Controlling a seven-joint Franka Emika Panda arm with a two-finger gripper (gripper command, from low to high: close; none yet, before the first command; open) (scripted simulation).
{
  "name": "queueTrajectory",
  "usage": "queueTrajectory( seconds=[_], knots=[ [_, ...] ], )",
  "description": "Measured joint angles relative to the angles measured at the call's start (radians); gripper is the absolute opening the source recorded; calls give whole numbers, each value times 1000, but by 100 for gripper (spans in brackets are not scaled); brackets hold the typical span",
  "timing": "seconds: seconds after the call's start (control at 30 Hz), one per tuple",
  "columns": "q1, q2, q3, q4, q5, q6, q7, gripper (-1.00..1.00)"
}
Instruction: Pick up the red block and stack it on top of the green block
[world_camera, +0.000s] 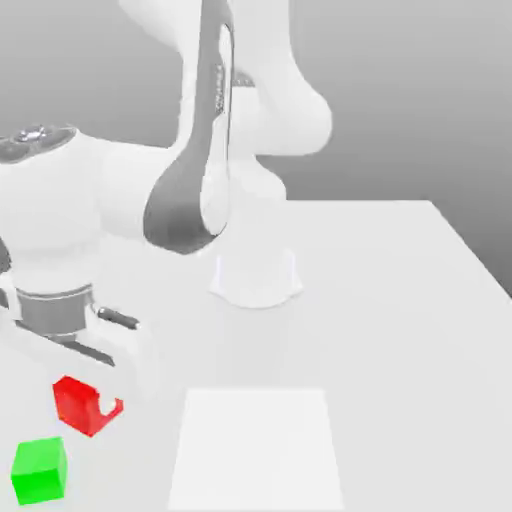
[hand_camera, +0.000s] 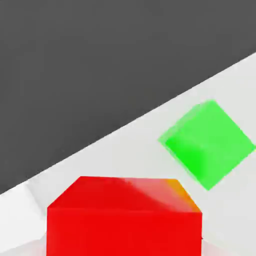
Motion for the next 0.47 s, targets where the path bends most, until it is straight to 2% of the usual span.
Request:
queueTrajectory(
  seconds=[0.1,0.13,0.33,0.47],
  knots=[
    [-29,101,15,23,44,76,-29,-100],
    [-36,132,24,26,57,103,-38,100],
    [-40,147,28,27,62,117,-42,100],
    [-24,51,4,22,18,28,-10,100]
  ],
)
